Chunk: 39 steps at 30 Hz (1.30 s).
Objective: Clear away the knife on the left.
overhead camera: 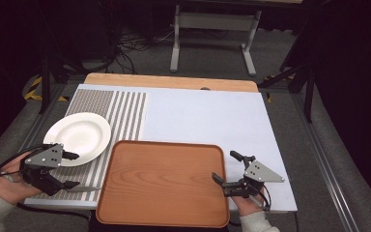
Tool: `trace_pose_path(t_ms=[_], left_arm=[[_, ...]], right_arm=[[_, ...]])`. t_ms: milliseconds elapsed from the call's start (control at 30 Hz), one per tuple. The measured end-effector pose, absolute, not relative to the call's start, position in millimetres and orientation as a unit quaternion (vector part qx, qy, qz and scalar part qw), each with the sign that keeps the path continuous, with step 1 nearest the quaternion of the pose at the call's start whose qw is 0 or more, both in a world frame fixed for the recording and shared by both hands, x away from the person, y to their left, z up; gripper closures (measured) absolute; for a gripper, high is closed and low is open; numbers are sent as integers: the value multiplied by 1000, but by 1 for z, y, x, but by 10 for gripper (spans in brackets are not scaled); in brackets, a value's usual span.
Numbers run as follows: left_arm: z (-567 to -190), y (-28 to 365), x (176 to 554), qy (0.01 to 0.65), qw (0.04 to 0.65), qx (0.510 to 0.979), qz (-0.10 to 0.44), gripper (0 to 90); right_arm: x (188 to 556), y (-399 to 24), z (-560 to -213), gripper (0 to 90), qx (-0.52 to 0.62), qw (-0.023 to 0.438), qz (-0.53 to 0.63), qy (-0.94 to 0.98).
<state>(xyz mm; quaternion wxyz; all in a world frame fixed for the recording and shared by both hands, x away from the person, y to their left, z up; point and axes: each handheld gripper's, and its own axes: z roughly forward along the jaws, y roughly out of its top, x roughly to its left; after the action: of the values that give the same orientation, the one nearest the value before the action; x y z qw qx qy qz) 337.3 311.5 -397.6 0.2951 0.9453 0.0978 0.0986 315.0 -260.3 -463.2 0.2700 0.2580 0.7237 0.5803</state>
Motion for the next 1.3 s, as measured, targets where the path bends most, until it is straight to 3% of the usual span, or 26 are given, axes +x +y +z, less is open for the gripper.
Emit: trace_pose_path(t_ms=[1300], left_arm=[[-437, 326, 364, 37, 45, 998, 14, 453]], right_arm=[[307, -274, -440, 26, 253, 308, 597, 696]])
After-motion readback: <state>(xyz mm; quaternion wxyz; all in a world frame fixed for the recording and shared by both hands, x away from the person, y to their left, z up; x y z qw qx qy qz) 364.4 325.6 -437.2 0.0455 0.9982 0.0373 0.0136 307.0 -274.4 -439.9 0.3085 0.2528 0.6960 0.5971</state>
